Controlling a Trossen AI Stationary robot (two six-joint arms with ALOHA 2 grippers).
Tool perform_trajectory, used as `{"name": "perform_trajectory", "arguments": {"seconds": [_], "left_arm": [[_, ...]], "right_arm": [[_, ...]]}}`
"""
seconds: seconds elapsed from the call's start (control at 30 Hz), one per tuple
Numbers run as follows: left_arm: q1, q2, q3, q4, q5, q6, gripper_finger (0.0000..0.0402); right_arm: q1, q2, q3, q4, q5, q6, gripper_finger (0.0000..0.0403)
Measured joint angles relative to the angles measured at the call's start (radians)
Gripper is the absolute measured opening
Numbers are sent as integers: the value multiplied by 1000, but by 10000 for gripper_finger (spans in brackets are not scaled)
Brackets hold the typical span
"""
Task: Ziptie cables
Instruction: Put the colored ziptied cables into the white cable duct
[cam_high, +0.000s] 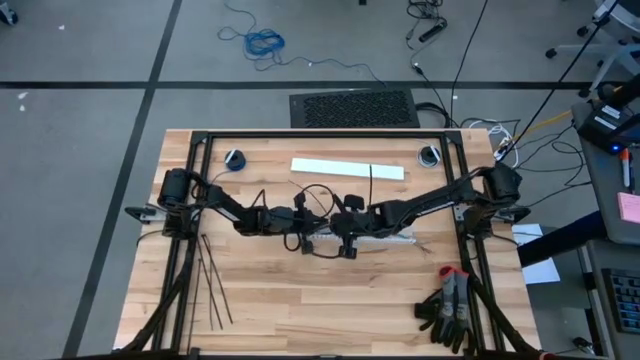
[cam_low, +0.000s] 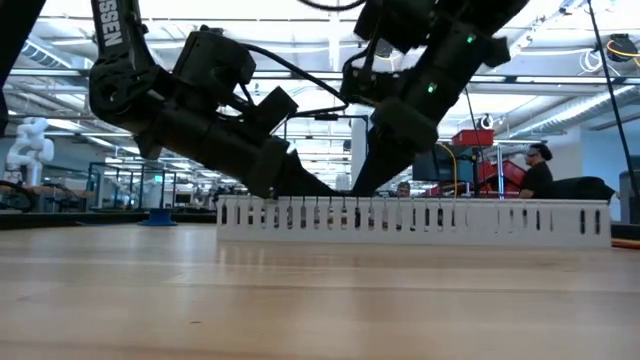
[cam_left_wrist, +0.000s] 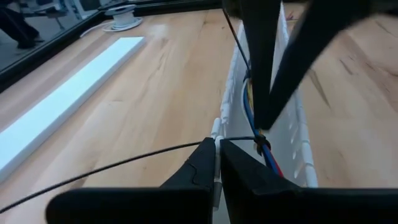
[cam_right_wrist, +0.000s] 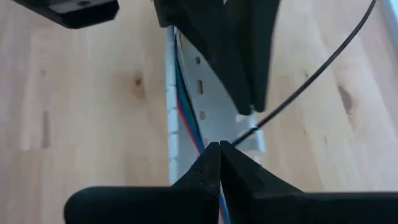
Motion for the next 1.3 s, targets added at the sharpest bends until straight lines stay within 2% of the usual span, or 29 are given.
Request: {"name": "perform_trajectory", "arguments": {"seconds": [0.37, 0.63, 1.0, 1.1, 1.3], "left_arm": [[0, 0, 16, 7, -13, 0, 20], [-1, 3, 16, 77, -12, 1, 20], [0, 0, 19, 49, -12, -1, 20], [0, 0, 19, 49, -12, -4, 20], [0, 0, 19, 46, -12, -25, 20]], "right_arm": [[-42, 106, 7, 34, 12, 0, 0], [-33, 75, 2, 7, 10, -9, 0], [-12, -20, 1, -7, 14, -16, 0], [-11, -50, 1, -3, 44, -40, 0], [-48, -40, 2, 27, 54, -78, 0]]}}
